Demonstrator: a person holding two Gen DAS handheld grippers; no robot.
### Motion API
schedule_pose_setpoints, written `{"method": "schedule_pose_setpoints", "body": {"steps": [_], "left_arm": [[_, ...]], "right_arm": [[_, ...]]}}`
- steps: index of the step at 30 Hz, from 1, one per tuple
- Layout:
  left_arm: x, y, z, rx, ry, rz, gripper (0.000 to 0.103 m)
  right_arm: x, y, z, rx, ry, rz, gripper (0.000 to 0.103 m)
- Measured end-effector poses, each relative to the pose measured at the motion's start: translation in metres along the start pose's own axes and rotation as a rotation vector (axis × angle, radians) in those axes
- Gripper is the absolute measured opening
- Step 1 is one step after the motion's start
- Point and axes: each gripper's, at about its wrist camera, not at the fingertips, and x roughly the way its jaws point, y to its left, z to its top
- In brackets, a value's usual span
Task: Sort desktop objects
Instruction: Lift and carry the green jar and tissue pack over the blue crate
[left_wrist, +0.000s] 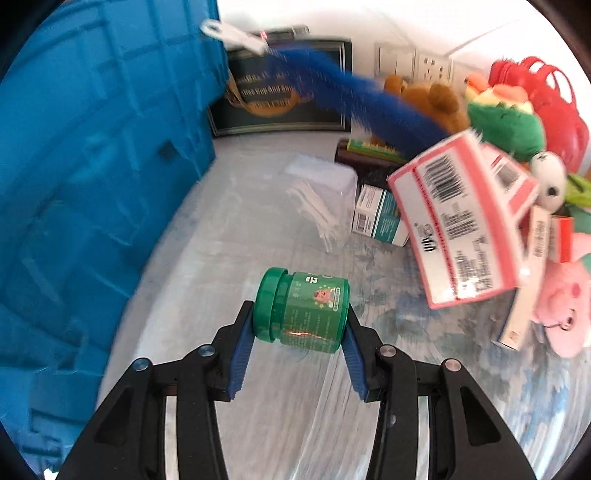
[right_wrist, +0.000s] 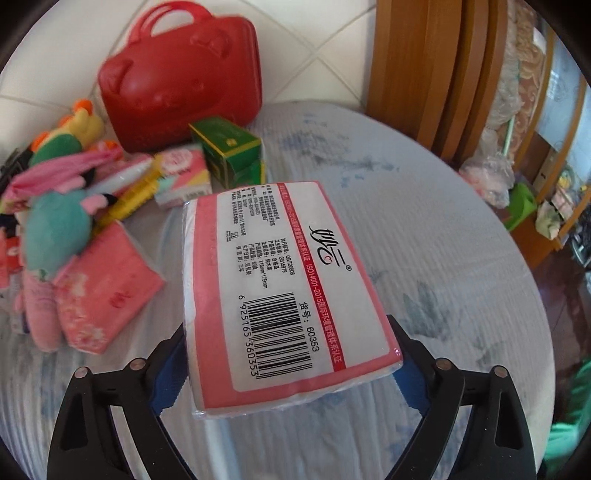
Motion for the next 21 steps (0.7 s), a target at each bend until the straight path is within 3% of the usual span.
{"method": "schedule_pose_setpoints", "body": {"steps": [13,21], "left_arm": [[-0.155,0.056,-0.012,-0.042,-0.307,0.045,0.044],[-0.244,0.101,-0.011,-0.042,-0.475,0.046,0.044]], "right_arm": [[-0.19,0.128,-0.002,-0.106,-0.394,0.149,0.094],[-0.267,0.241,-0.009,-0.24,-0.526,0.294,0.094]]}}
